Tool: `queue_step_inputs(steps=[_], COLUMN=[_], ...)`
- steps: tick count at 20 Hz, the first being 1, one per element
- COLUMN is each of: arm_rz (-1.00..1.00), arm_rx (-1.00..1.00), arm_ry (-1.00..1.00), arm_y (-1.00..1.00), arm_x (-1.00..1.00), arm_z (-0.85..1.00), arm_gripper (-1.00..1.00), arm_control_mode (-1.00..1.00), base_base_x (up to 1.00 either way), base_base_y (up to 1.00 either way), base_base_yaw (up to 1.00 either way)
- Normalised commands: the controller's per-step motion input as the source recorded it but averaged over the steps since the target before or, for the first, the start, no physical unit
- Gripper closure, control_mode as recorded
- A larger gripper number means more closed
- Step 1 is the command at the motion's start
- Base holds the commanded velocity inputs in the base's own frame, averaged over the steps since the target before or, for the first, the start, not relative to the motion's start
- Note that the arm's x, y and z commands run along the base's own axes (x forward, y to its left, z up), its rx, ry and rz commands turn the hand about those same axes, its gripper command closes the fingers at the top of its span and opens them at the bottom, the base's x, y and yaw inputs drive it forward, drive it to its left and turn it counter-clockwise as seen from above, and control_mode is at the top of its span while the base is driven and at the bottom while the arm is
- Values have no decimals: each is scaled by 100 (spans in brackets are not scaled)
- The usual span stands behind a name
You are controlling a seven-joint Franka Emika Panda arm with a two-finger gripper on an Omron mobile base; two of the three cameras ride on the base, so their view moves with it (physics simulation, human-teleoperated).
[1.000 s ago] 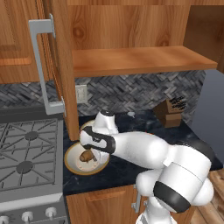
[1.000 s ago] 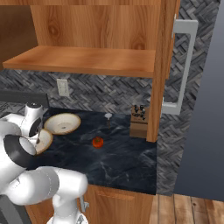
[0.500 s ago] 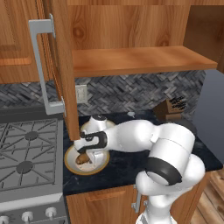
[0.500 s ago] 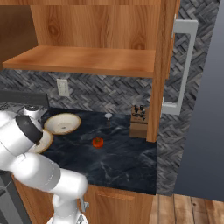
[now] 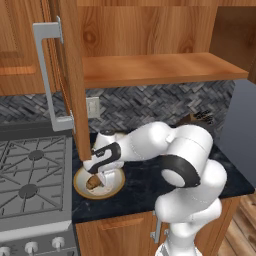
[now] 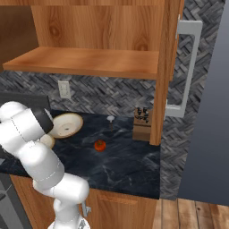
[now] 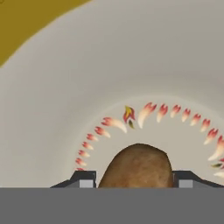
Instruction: Pick both bowls and place them on the counter. Then place the tomato in one bowl and place the potato in the other bowl.
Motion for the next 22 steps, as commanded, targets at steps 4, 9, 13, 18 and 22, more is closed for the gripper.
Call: queue_step_inputs(steps=[4,9,13,18,22], arm_rz=[0,0,0,0,0], arm_rx=[0,0,0,0,0], arm_ry=[2,0,0,0,0], arm_y=[3,1,0,-4,-11], arm_x=[2,-5,-19,-24,-17], arm_z=[-15,-7,-1,4,14], arm_gripper=[100,-100,-100,-100,-100], arm_control_mode=[-100,-100,-100,-100,-100], base_base_x=[0,0,0,0,0], base_base_y=[0,0,0,0,0], base_base_yaw=[0,0,0,0,0])
